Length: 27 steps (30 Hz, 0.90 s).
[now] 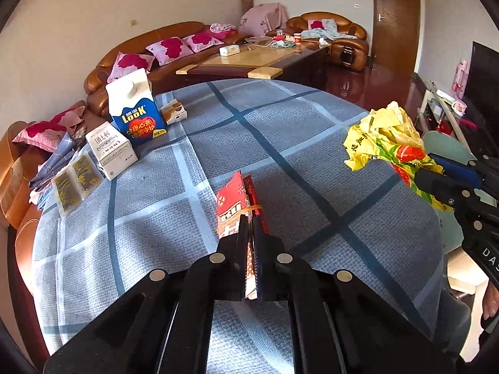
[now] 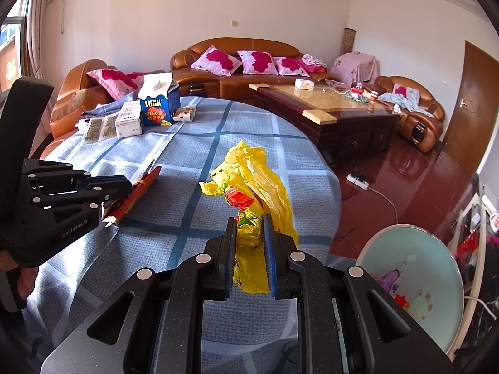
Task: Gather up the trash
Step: 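Grasp the red-white snack packet with the left tool while the right tool holds the yellow bag, then lift the red-white snack packet with the left tool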
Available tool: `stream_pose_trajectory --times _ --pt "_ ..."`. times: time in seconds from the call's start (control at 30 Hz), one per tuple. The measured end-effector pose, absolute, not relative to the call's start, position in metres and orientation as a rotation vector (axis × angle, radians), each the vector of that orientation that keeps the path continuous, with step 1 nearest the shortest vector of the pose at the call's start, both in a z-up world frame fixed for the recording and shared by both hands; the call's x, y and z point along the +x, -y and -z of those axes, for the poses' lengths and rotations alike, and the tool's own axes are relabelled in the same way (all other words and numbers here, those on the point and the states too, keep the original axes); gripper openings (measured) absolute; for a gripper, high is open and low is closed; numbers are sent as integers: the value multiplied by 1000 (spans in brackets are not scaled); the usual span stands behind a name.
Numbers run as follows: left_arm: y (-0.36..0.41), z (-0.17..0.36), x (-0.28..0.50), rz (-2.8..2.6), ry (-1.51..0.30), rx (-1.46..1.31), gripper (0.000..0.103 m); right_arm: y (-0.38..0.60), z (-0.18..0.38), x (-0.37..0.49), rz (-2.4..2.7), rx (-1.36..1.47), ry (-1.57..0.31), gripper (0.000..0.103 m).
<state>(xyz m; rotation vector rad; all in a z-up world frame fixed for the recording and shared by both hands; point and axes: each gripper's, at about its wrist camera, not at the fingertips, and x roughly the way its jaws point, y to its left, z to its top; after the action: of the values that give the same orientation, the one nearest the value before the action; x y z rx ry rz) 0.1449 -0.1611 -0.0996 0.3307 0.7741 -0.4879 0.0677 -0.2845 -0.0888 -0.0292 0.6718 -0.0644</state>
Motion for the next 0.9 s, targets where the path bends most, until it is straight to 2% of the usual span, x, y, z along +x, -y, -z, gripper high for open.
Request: stream_pose_trajectory --times 0.63,0.7,0.73,0.77,0.8,0.9 --pt "148 73 138 495 -708 297 0 291 93 66 80 -21 -670 17" --pt "147 74 140 500 -721 270 4 289 94 66 78 -24 -672 17" --pt "149 74 140 495 -718 268 25 288 95 67 77 -26 -674 17" --pt "150 74 138 486 -706 273 59 289 95 66 78 -29 -675 17" --pt "152 74 136 473 -683 278 70 288 95 66 80 -34 -675 17" --pt "160 79 135 495 -698 291 71 291 96 66 88 -39 -677 17"
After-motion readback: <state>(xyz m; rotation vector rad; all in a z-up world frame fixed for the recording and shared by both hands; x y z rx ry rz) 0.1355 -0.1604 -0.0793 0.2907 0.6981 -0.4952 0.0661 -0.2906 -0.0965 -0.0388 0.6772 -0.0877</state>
